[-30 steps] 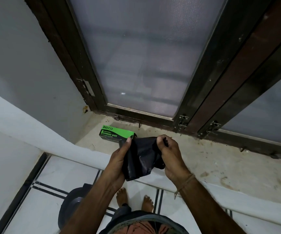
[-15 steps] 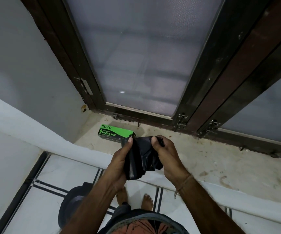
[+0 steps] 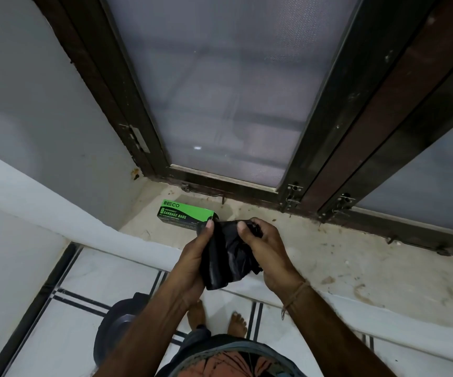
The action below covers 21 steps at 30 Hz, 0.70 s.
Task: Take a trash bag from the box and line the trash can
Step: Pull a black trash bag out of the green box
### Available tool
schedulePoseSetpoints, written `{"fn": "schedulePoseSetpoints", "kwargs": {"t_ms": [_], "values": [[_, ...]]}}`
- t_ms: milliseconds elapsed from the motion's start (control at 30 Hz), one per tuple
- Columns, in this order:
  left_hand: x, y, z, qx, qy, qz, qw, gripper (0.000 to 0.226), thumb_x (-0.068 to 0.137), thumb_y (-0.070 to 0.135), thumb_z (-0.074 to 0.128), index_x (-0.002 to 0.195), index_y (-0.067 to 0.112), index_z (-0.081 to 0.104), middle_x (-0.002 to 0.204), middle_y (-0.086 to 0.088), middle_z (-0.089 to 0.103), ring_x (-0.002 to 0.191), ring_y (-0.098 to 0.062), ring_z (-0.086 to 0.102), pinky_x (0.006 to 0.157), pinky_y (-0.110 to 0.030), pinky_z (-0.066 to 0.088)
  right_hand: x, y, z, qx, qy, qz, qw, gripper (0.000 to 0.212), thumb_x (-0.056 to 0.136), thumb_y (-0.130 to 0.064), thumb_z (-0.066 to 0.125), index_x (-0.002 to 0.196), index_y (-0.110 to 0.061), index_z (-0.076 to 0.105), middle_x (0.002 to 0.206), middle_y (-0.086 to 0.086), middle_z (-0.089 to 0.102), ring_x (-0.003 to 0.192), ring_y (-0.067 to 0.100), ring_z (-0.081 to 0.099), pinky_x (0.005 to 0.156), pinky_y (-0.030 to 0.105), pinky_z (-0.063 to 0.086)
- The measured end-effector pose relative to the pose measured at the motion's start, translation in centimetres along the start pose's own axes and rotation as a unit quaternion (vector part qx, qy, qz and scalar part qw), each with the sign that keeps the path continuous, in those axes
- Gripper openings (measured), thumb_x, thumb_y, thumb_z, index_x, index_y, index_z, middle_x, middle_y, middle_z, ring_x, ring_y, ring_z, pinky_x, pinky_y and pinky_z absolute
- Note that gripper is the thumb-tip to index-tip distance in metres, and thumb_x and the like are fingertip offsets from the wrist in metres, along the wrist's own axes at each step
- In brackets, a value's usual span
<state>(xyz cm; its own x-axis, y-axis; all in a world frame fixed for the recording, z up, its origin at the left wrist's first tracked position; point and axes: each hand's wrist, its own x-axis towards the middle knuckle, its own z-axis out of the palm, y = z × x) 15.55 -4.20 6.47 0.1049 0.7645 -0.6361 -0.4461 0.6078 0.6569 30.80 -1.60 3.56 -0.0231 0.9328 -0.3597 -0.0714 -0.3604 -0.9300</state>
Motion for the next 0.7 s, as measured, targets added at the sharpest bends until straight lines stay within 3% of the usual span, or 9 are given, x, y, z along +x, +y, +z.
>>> {"fn": "schedulePoseSetpoints", "kwargs": {"t_ms": [200, 267, 333, 400, 467, 533, 633, 700], "values": [[-0.2, 0.2, 0.0, -0.011, -0.007, -0.005, 1.000, 0.040, 0.099, 0.046, 0.055, 0.113, 0.016, 0.078, 0.117, -0.013, 0.079, 0.099, -0.025, 0.078, 0.100, -0.044, 0.055, 0.8, 0.1, -0.4, 0.001, 0.050, 0.001, 0.999, 0.017, 0.106, -0.009, 0.054, 0.106, -0.005, 0.070, 0.102, 0.010, 0.074, 0.095, 0.022, 0.069, 0.079, 0.027, 0.057], [-0.3, 0.2, 0.1, -0.016, -0.001, -0.001, 1.000, 0.040, 0.095, 0.046, 0.058, 0.110, 0.016, 0.078, 0.113, -0.013, 0.080, 0.092, -0.024, 0.079, 0.096, -0.042, 0.056, 0.6, -0.3, -0.3, 0.000, 0.061, 0.014, 0.998, 0.023, 0.108, -0.012, 0.049, 0.104, -0.013, 0.072, 0.103, 0.007, 0.075, 0.096, 0.021, 0.068, 0.075, 0.021, 0.056], [-0.3, 0.1, 0.1, -0.005, 0.000, 0.001, 1.000, 0.043, 0.096, 0.047, 0.057, 0.115, 0.014, 0.076, 0.117, -0.015, 0.079, 0.100, -0.027, 0.077, 0.098, -0.043, 0.056, 0.1, -1.0, -0.1, 0.034, 0.039, 0.031, 0.998, 0.028, 0.109, -0.024, 0.049, 0.105, -0.014, 0.074, 0.100, 0.002, 0.076, 0.095, 0.018, 0.070, 0.073, 0.018, 0.056], [-0.3, 0.0, 0.1, 0.008, 0.002, 0.004, 1.000, 0.048, 0.094, 0.049, 0.059, 0.121, 0.012, 0.074, 0.122, -0.017, 0.076, 0.111, -0.032, 0.073, 0.105, -0.047, 0.053, -0.4, -1.2, 0.0, 0.046, -0.013, 0.037, 0.998, 0.034, 0.105, -0.036, 0.055, 0.110, -0.010, 0.076, 0.101, 0.006, 0.079, 0.096, 0.019, 0.075, 0.080, 0.025, 0.059], [-0.3, 0.0, 0.1, 0.008, 0.003, 0.007, 1.000, 0.053, 0.092, 0.050, 0.060, 0.125, 0.010, 0.073, 0.124, -0.019, 0.075, 0.115, -0.034, 0.071, 0.108, -0.048, 0.051, -0.7, -1.2, 0.2, 0.029, -0.060, 0.026, 0.997, 0.032, 0.098, -0.032, 0.069, 0.108, -0.003, 0.076, 0.103, 0.017, 0.079, 0.096, 0.027, 0.075, 0.085, 0.036, 0.059], [-0.2, 0.0, 0.0, 0.012, -0.001, 0.009, 1.000, 0.059, 0.091, 0.050, 0.060, 0.130, 0.007, 0.070, 0.127, -0.020, 0.074, 0.120, -0.035, 0.070, 0.108, -0.047, 0.051, -0.7, -1.2, 0.3, 0.025, -0.057, 0.030, 0.998, 0.027, 0.093, -0.023, 0.076, 0.100, 0.004, 0.076, 0.094, 0.018, 0.078, 0.085, 0.028, 0.075, 0.077, 0.037, 0.059], [-0.4, 0.0, -0.4, 0.021, -0.003, 0.007, 1.000, 0.057, 0.094, 0.052, 0.055, 0.128, 0.010, 0.072, 0.125, -0.017, 0.075, 0.117, -0.032, 0.072, 0.101, -0.043, 0.056, -0.8, -1.3, 0.2, 0.018, -0.025, 0.040, 0.999, 0.028, 0.097, -0.021, 0.070, 0.090, 0.006, 0.069, 0.076, 0.014, 0.068, 0.060, 0.019, 0.064, 0.052, 0.027, 0.049], [-0.5, -0.1, -0.6, 0.023, 0.000, 0.004, 1.000, 0.054, 0.095, 0.054, 0.053, 0.125, 0.014, 0.075, 0.123, -0.016, 0.076, 0.115, -0.033, 0.073, 0.102, -0.048, 0.056, -0.8, -1.1, 0.1, 0.011, -0.019, 0.042, 0.999, 0.022, 0.102, -0.021, 0.064, 0.089, -0.003, 0.066, 0.076, 0.007, 0.065, 0.063, 0.015, 0.060, 0.050, 0.022, 0.047]]}}
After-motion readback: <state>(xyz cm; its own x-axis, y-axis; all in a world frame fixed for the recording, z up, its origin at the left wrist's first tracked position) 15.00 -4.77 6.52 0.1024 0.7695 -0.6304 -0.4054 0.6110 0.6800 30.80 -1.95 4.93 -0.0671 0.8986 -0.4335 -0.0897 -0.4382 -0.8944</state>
